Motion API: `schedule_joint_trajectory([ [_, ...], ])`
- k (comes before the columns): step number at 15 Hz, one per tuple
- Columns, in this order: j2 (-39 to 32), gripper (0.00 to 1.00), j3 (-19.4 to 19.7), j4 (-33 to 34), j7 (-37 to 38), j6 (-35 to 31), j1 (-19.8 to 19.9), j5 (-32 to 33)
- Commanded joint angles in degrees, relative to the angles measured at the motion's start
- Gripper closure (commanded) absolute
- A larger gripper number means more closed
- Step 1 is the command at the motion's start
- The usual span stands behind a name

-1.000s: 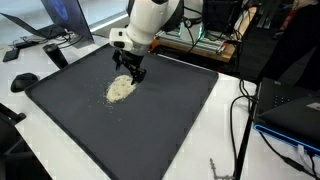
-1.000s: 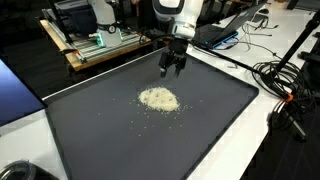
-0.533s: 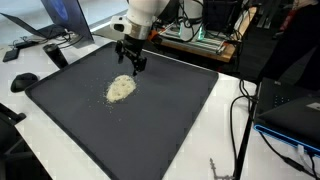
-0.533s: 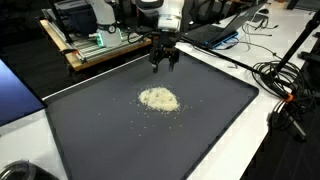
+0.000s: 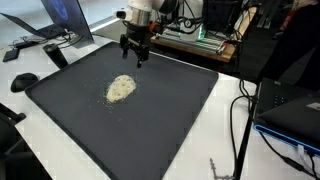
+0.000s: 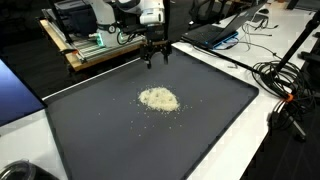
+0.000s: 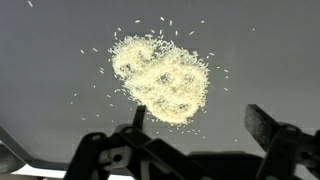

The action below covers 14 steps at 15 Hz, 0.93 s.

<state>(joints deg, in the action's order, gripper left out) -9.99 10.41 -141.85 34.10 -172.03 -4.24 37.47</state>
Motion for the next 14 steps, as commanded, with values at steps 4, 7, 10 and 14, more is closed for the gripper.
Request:
schedule_joint_trajectory([
  [4, 3.7, 0.0, -13.4, -9.2, -19.0, -7.5, 12.2, -24.0],
  [7, 2.7, 0.0, -24.7, -8.9, -26.2, -8.4, 21.1, -35.8],
  [10, 1.3, 0.0, -35.7, -6.2, -32.6, -6.8, 31.4, -45.0],
  [14, -0.4, 0.0, -45.7, -1.4, -41.3, -1.6, 43.6, -54.0],
])
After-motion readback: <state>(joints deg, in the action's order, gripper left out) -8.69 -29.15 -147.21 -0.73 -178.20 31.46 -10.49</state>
